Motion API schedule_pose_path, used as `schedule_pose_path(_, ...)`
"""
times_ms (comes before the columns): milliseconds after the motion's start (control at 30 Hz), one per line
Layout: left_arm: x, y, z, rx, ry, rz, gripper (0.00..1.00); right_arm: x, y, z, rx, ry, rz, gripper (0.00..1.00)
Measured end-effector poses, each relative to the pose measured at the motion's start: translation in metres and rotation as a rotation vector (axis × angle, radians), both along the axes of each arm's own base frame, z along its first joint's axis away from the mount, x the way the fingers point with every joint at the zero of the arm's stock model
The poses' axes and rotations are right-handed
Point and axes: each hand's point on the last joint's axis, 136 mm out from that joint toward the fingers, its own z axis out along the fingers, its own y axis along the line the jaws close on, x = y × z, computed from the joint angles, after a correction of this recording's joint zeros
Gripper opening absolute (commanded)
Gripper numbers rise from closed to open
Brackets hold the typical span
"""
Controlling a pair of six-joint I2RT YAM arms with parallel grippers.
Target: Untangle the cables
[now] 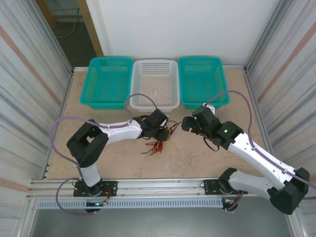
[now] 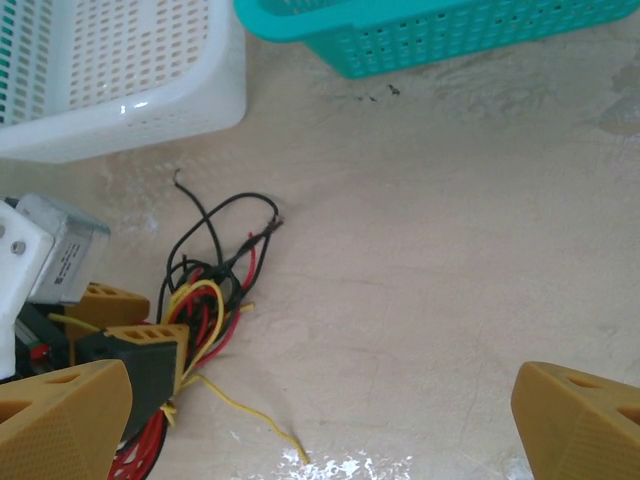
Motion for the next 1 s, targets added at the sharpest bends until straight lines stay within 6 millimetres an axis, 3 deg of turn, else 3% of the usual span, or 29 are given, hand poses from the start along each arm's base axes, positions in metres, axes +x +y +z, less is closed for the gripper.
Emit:
schedule_pose_path(267,0.003,-0.012,0.000,-0.040,0.022,0.003,0.00,-0.005,-0.008,0.001,0.010,-0.005,-0.008,0.96)
schedule_pose_path(400,0.004,-0.010,0.004,-0.046,0.017,0.028,0.00,-0.007,-0.005,0.001,0.023,0.005,0.004,0.95)
schedule_pose_path(500,0.008,0.006,0.017,-0.064,-0.012,0.091,0.00,-0.007,0.002,0.012,0.060,0.004,0.026,0.96)
schedule_pose_path(600,0.017,0.033,0.053,-0.130,-0.085,0.207,0.00,-0.005,0.019,0.037,0.142,-0.020,0.076,0.99)
schedule_pose_path(733,0.031,0.069,0.134,-0.336,-0.238,0.385,0.00,0.001,0.046,0.076,0.277,-0.081,0.151,0.98)
schedule_pose_path(833,0.032,0.090,0.181,-0.500,-0.325,0.489,0.00,0.009,0.066,0.092,0.347,-0.098,0.193,0.76)
schedule_pose_path(900,0.028,0.100,0.194,-0.567,-0.348,0.531,0.00,0.014,0.080,0.093,0.384,-0.088,0.214,0.60)
schedule_pose_path(1000,0.021,0.111,0.195,-0.615,-0.349,0.579,0.00,0.020,0.103,0.089,0.446,-0.059,0.246,0.49)
